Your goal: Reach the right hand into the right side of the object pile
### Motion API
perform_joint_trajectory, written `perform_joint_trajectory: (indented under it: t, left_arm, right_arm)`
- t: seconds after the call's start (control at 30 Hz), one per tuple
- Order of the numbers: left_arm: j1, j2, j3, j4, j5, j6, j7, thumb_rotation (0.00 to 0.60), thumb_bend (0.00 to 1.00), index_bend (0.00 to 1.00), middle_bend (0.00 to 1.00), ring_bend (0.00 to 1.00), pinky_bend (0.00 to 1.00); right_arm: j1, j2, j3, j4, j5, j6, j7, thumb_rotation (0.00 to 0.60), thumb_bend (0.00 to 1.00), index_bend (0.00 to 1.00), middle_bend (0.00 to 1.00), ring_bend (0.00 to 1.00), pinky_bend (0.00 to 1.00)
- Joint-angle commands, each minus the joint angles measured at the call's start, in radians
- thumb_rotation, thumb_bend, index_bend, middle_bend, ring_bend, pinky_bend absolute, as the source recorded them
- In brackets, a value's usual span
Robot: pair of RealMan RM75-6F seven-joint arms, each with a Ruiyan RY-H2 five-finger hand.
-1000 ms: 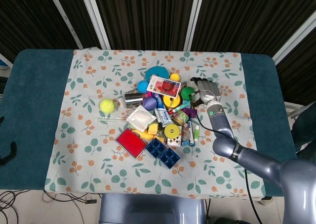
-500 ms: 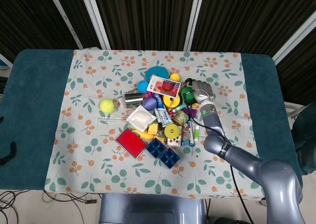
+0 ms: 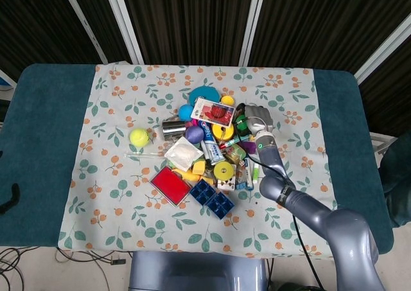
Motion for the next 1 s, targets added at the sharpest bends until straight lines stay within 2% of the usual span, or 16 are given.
perform_joint_trajectory:
  t: [0.03, 0.2, 0.33, 0.5, 0.67, 1.0]
  left_arm:
    - [0.000, 0.001, 0.000, -0.001, -0.001, -0.001, -0.001, 0.600, 0.49, 0.03, 0.00, 0.00, 0.00]
    - [0.000, 0.003, -0.001, -0.003, -0.004, -0.003, -0.003, 0.600, 0.49, 0.03, 0.00, 0.00, 0.00]
    - [0.000, 0.004, 0.000, -0.005, -0.005, -0.004, -0.003, 0.600, 0.49, 0.03, 0.00, 0.00, 0.00]
    - [0.000, 0.004, 0.001, -0.007, -0.005, -0.003, -0.003, 0.600, 0.49, 0.03, 0.00, 0.00, 0.00]
    - [0.000, 0.005, -0.001, -0.008, -0.006, -0.001, -0.004, 0.600, 0.49, 0.03, 0.00, 0.00, 0.00]
    - [0.000, 0.002, 0.004, -0.007, -0.001, 0.000, 0.003, 0.600, 0.49, 0.03, 0.00, 0.00, 0.00]
  right_arm:
    - [-0.002, -0.013, -0.004, 0.022, -0.027, 0.012, 0.001, 0.600, 0.39, 0.32, 0.38, 0.43, 0.27]
    - [-0.015, -0.009, -0.005, 0.018, -0.074, 0.027, 0.015, 0.600, 0.45, 0.33, 0.39, 0.47, 0.27]
    - [-0.027, 0.015, 0.005, -0.013, -0.086, 0.033, 0.028, 0.600, 0.45, 0.33, 0.39, 0.48, 0.27]
    - [-0.052, 0.076, 0.036, -0.116, -0.104, 0.041, 0.073, 0.600, 0.45, 0.33, 0.39, 0.48, 0.27]
    - [-0.082, 0.160, 0.064, -0.254, -0.144, 0.087, 0.112, 0.600, 0.45, 0.33, 0.39, 0.48, 0.27]
    - [-0.206, 0.421, 0.119, -0.675, -0.247, 0.192, 0.209, 0.600, 0.45, 0.33, 0.38, 0.48, 0.27]
